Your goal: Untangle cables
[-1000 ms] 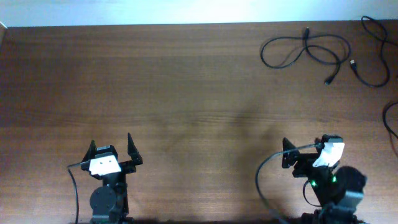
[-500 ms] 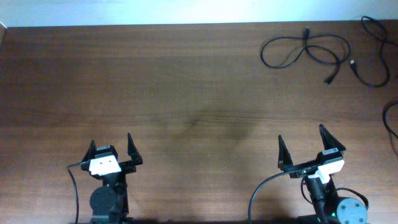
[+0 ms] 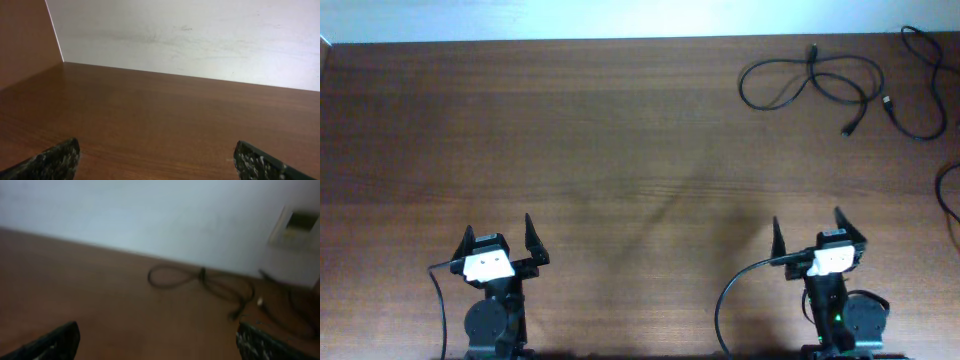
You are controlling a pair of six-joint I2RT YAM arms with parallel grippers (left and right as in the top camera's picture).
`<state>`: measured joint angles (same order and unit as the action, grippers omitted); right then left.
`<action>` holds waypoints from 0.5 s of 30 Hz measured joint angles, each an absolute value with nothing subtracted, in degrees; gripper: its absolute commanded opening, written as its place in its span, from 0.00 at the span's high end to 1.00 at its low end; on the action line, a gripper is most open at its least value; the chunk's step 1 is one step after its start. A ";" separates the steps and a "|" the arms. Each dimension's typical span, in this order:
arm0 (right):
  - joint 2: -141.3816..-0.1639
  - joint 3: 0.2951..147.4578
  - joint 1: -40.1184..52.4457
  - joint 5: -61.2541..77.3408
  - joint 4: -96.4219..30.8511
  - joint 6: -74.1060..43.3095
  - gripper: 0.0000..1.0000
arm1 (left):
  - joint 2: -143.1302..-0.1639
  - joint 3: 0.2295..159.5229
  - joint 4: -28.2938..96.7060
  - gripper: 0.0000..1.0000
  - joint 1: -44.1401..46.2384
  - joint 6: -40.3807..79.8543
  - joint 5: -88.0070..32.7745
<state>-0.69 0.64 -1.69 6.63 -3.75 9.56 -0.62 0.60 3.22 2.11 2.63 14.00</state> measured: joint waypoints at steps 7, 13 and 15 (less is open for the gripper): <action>-0.69 0.62 -1.74 2.79 -4.08 10.70 0.01 | -0.62 0.58 3.22 0.02 2.11 2.63 14.02; -0.69 0.62 -1.74 1.74 -4.14 10.79 0.01 | -0.62 0.60 3.22 0.02 2.11 2.63 14.02; -0.69 0.62 -1.74 1.61 -4.16 10.13 0.01 | -0.62 0.60 3.22 0.02 2.11 2.63 14.00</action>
<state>-0.69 0.62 -1.74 1.61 -4.16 10.13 -0.62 0.60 3.22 2.11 2.63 14.00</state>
